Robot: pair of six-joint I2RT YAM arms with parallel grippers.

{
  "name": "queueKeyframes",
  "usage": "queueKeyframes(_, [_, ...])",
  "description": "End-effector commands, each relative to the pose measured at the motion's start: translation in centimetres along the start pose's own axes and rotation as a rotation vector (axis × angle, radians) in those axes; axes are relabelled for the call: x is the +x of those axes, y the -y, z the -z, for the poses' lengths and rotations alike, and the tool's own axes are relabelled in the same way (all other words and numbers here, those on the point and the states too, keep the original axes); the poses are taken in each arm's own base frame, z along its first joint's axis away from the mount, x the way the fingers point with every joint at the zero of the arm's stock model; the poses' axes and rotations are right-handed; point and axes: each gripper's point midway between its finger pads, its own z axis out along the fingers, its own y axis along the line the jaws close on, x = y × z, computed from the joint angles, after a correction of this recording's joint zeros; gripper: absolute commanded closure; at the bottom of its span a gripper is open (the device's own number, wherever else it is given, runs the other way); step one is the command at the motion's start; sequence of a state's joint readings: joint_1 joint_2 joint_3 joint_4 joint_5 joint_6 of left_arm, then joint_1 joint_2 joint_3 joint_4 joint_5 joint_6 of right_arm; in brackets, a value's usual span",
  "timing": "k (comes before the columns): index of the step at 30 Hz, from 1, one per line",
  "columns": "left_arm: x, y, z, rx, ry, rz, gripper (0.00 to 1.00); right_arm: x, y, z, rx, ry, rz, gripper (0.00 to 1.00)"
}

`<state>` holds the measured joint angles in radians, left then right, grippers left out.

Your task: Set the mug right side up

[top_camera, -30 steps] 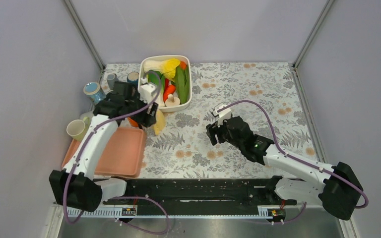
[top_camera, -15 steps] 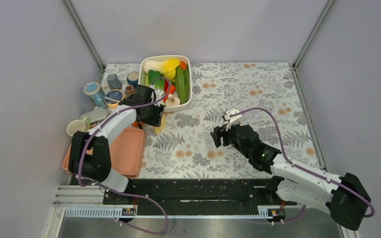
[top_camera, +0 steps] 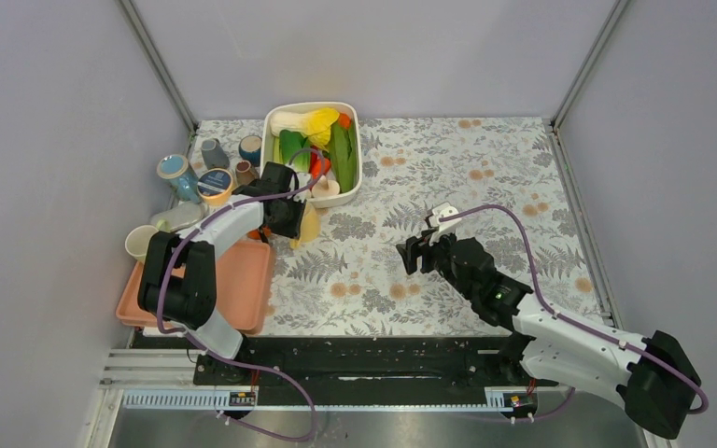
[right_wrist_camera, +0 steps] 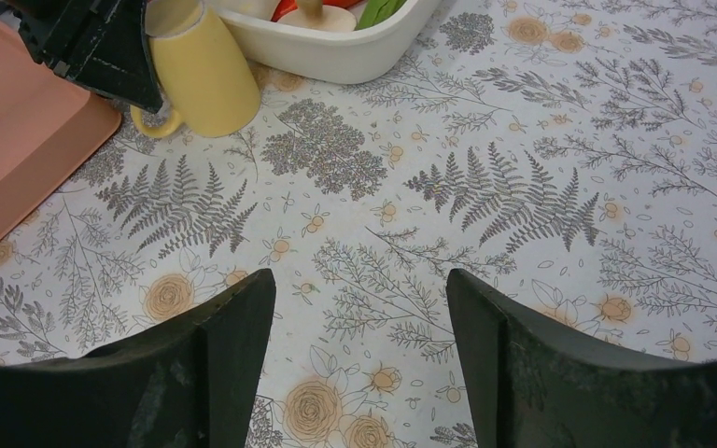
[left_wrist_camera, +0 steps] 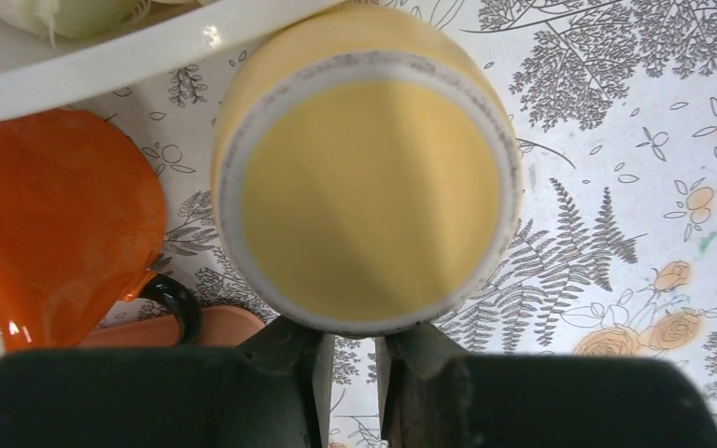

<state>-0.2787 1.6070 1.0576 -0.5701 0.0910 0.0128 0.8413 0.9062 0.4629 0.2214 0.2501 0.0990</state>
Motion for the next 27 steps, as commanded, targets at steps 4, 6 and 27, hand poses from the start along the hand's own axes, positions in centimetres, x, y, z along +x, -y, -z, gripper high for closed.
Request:
queueKeyframes(4, [-1.9,2.6,1.1,0.14,0.07,-0.021,1.0,-1.1,-0.6,-0.5,-0.02,0.035,-0.059,0.22])
queueKeyframes(6, [-2.3,4.4,2.7,0.238,0.089,-0.034,1.0,-1.2,-1.6,-0.7,-0.059,0.022,-0.106,0.19])
queueKeyframes(27, [-5.0,15.4,21.9,0.854,0.404,-0.241,1.0,-12.1,-12.4,-2.3,-0.628,0.251,-0.771,0.03])
